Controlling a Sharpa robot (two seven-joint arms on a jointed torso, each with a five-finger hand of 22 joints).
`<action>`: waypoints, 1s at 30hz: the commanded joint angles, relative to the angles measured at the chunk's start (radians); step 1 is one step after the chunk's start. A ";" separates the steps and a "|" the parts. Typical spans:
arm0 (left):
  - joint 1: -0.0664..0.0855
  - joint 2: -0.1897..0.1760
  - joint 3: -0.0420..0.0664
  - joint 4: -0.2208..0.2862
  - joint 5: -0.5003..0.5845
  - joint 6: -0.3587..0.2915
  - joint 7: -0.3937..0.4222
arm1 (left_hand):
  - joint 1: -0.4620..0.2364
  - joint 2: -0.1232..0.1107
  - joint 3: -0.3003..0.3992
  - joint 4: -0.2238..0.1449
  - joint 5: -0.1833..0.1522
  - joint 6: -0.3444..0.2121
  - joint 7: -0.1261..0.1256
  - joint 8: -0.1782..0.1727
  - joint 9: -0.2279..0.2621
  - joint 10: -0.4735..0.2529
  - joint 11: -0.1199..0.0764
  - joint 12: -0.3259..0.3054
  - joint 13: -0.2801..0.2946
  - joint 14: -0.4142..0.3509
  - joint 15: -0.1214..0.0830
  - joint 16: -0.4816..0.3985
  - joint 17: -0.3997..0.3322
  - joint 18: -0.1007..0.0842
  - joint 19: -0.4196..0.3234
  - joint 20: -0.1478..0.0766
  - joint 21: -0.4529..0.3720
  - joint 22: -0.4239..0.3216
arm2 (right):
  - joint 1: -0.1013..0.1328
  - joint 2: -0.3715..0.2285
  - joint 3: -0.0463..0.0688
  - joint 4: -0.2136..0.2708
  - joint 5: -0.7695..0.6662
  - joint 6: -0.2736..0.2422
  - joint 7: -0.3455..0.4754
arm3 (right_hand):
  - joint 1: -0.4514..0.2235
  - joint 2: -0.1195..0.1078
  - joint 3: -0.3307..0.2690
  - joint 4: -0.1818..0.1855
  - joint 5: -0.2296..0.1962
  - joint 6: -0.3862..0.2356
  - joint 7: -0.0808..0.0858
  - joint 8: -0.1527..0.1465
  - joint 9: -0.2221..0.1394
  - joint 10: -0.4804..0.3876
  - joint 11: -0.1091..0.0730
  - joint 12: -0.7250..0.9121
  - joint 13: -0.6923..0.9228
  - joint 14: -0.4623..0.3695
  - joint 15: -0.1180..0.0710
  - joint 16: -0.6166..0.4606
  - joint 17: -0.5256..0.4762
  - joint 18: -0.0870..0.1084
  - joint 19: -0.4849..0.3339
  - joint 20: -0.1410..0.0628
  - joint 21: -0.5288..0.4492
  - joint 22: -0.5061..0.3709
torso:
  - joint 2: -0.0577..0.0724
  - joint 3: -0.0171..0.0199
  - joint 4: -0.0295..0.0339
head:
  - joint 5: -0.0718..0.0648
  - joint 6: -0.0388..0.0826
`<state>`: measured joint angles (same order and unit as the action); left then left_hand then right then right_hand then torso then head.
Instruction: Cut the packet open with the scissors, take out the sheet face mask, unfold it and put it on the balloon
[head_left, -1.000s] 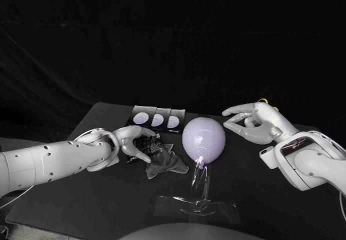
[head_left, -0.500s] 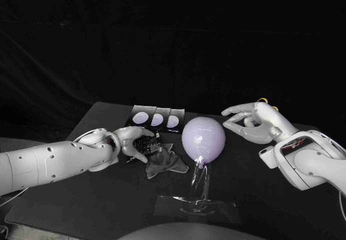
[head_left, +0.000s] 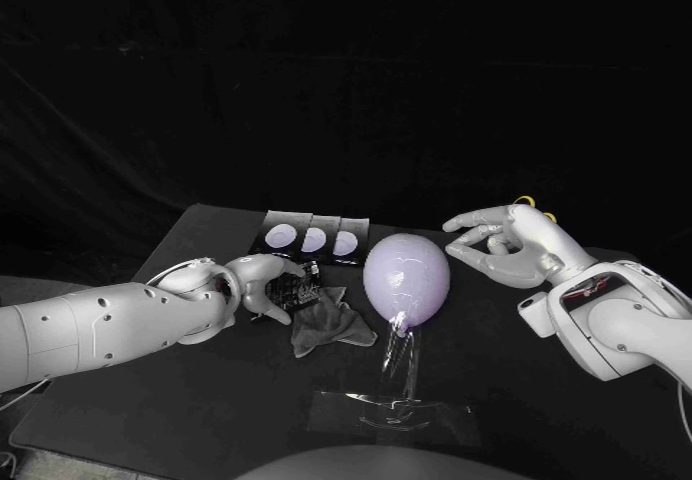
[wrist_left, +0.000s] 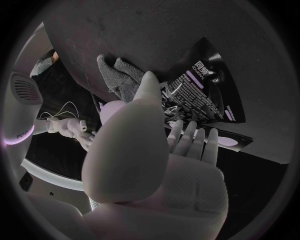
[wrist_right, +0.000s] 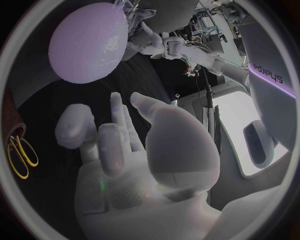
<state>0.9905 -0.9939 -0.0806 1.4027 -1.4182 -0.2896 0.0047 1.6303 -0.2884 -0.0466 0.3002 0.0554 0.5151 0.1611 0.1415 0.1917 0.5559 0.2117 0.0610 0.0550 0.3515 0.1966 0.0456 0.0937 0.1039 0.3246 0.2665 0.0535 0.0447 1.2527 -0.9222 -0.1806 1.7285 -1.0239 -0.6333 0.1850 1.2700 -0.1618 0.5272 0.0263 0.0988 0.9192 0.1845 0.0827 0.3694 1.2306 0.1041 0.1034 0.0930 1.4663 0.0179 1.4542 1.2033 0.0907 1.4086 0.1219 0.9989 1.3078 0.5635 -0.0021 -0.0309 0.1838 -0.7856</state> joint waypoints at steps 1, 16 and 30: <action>0.000 0.002 0.001 0.001 -0.019 -0.013 -0.005 | 0.005 0.003 0.013 0.001 -0.002 0.036 0.084 0.015 0.012 0.014 -0.001 0.006 0.001 0.020 -0.001 0.008 0.005 0.025 0.014 0.002 0.007 0.003 | 0.000 0.000 0.000 0.002 -0.003 0.013 0.002 | 0.008 0.001 0.001 0.005 0.007 -0.001 0.004 -0.006 -0.001 0.006 -0.001 -0.006 0.001 0.030 0.003 0.007 0.001 0.007 -0.005 -0.003 0.002 0.122 | 0.001 -0.0001 0.0006 | 0.000 0.000; 0.000 0.002 0.001 -0.006 0.023 -0.025 0.034 | 0.036 0.173 0.319 -0.009 -0.007 0.243 0.063 0.096 0.068 0.187 -0.007 0.030 0.010 0.188 -0.008 0.051 0.044 0.067 0.089 0.022 0.041 0.016 | 0.000 -0.001 0.000 0.004 -0.003 0.013 0.002 | 0.009 0.001 0.002 0.007 0.009 -0.001 0.003 -0.006 -0.001 0.008 -0.002 -0.006 0.001 0.031 0.003 0.007 0.003 0.006 -0.004 -0.003 0.004 0.123 | 0.000 -0.0001 0.0000 | 0.001 -0.001; 0.000 0.002 0.001 -0.011 0.053 -0.017 0.055 | 0.047 0.200 0.481 -0.013 -0.007 0.321 0.050 0.113 0.062 0.321 -0.010 0.027 0.009 0.381 -0.010 0.097 0.081 0.069 0.201 0.022 0.083 0.028 | 0.000 -0.003 0.000 0.006 -0.002 0.013 0.002 | 0.011 0.002 0.004 0.008 0.011 -0.001 0.003 -0.006 -0.001 0.009 -0.002 -0.006 0.002 0.031 0.002 0.008 0.005 0.006 -0.004 -0.003 0.006 0.124 | 0.000 0.0001 0.0004 | -0.002 0.001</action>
<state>0.9917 -0.9934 -0.0788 1.3904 -1.3890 -0.3124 0.0381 1.6843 -0.0944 0.4288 0.2878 0.0515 0.8309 0.2112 0.2500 0.2554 0.8692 0.2036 0.0915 0.0646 0.7270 0.1862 0.1382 0.1739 0.1546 0.5169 0.2879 0.1314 0.0722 1.2527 -0.9255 -0.1806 1.7325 -1.0234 -0.6310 0.1844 1.2700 -0.1618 0.5300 0.0291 0.1043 0.9216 0.1819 0.0827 0.3694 1.2346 0.1001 0.1034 0.0940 1.4663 0.0179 1.4582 1.2078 0.0908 1.4086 0.1219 0.9989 1.3075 0.5634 -0.0018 -0.0307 0.1827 -0.7867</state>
